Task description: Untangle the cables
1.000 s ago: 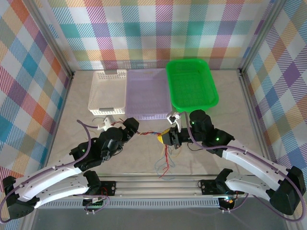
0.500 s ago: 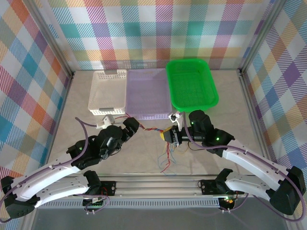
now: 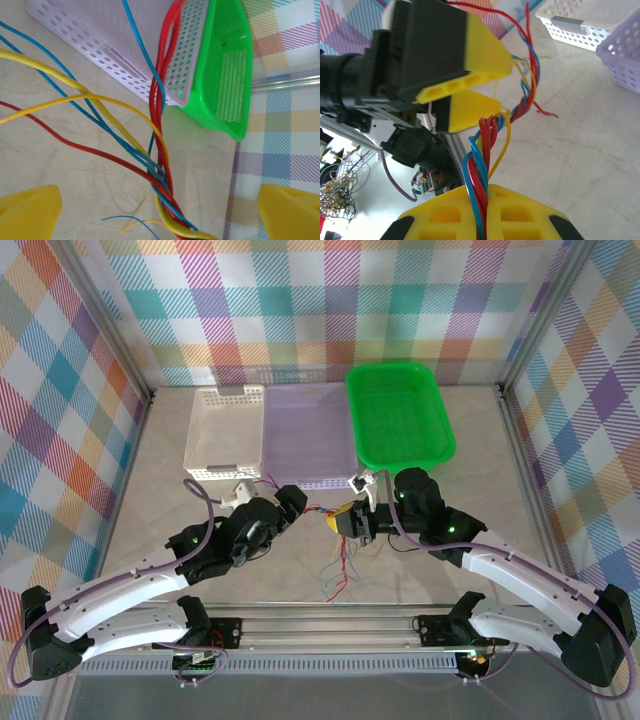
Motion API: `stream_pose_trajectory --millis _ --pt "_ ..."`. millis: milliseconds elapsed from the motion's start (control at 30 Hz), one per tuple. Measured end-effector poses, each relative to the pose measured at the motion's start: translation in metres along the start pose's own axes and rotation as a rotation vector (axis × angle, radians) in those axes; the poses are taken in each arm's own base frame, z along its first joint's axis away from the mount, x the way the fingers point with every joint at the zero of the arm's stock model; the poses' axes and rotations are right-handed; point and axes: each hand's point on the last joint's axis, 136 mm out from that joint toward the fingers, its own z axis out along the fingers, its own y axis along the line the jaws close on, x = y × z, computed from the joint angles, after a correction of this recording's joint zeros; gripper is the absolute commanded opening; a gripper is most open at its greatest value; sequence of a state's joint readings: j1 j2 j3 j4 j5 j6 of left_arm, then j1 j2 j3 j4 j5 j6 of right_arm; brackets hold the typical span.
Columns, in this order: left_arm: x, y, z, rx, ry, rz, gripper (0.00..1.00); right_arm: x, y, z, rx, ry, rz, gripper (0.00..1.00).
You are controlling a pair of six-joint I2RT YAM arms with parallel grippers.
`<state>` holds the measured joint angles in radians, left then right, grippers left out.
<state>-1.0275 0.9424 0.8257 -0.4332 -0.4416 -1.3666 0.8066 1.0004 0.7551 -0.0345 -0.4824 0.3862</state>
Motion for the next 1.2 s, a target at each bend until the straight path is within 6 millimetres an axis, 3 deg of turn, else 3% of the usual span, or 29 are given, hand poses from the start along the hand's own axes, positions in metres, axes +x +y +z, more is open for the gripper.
stream_pose_trajectory --millis 333,533,600,833,933,1100,1200 --pt "0.001 -0.008 0.002 0.042 0.005 -0.102 0.99 0.007 0.001 0.005 -0.027 -0.008 0.004 0.00" --pt "0.011 -0.004 0.009 0.039 0.031 -0.138 0.93 0.006 0.007 0.007 -0.053 -0.026 -0.018 0.00" --pt "0.010 -0.005 0.009 0.041 0.030 -0.145 0.85 0.007 0.010 0.008 -0.062 -0.023 -0.022 0.00" --pt "-0.004 -0.009 -0.007 0.084 -0.012 -0.151 0.35 0.016 0.009 0.007 -0.061 -0.008 -0.023 0.00" --pt "-0.010 -0.006 -0.012 0.082 -0.035 -0.137 0.20 0.017 0.011 0.004 -0.061 -0.007 -0.029 0.00" --pt "-0.011 -0.002 -0.013 0.067 -0.042 -0.110 0.00 0.020 0.012 0.000 -0.055 0.000 -0.044 0.00" --pt "-0.011 -0.001 -0.014 0.066 -0.041 -0.102 0.00 0.023 0.010 -0.002 -0.042 0.010 -0.055 0.00"
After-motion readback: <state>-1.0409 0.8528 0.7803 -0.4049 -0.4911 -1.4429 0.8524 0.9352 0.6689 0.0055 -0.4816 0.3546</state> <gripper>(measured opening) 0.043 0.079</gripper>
